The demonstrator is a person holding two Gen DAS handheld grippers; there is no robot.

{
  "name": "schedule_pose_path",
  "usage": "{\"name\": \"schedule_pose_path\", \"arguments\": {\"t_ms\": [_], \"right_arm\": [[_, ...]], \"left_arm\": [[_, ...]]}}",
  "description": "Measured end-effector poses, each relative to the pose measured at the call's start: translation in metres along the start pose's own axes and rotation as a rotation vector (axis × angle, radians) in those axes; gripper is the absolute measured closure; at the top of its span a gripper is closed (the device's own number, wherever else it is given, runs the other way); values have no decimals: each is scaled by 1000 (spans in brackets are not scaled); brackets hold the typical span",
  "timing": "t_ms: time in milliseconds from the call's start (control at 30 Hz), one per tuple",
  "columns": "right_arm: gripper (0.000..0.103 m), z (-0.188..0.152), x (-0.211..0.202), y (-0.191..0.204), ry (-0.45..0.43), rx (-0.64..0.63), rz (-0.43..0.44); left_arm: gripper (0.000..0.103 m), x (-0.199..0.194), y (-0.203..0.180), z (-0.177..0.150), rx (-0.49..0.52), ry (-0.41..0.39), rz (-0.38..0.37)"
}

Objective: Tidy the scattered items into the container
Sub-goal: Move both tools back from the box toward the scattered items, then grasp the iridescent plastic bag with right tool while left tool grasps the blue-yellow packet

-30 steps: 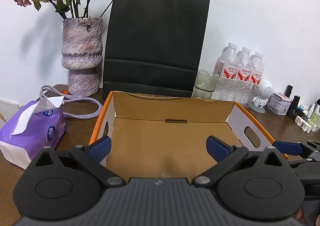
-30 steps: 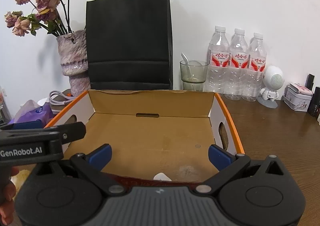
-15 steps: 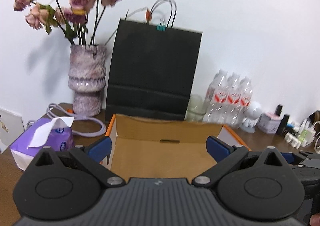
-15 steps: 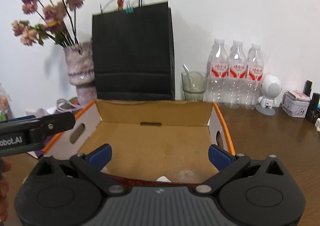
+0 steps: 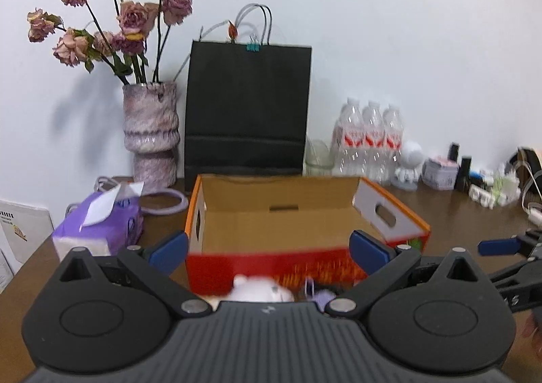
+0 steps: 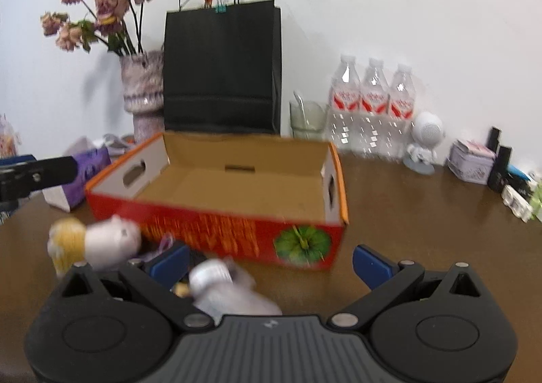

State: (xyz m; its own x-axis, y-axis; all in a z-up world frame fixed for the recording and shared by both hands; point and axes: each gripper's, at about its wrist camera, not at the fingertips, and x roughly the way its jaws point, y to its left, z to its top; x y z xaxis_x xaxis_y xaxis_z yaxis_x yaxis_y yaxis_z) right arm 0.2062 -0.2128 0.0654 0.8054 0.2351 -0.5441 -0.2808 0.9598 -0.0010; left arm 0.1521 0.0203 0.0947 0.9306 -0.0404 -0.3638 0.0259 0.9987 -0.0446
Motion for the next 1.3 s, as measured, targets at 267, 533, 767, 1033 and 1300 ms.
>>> {"name": "schedule_pose_path", "arguments": {"t_ms": [267,533,767,1033,1300], "right_arm": [[0,-49,-24,-4,37,22,-14],[0,-80,-25,-8,77,56,-32],[0,-84,-18,-8,93,53,-30],[18,-85,-12,-7,95,48,-17],[53,-84,-24,-4,38,26,27]], "left_arm": [[0,-10,-1,-42,7,79,-36],[0,-1,-25,-69,33,137,-65],[2,9,-31,-73,47,148,-30],[69,21,-22,-80,-5,208,-52],[74,7,-19,-78,-26,170,-107]]}}
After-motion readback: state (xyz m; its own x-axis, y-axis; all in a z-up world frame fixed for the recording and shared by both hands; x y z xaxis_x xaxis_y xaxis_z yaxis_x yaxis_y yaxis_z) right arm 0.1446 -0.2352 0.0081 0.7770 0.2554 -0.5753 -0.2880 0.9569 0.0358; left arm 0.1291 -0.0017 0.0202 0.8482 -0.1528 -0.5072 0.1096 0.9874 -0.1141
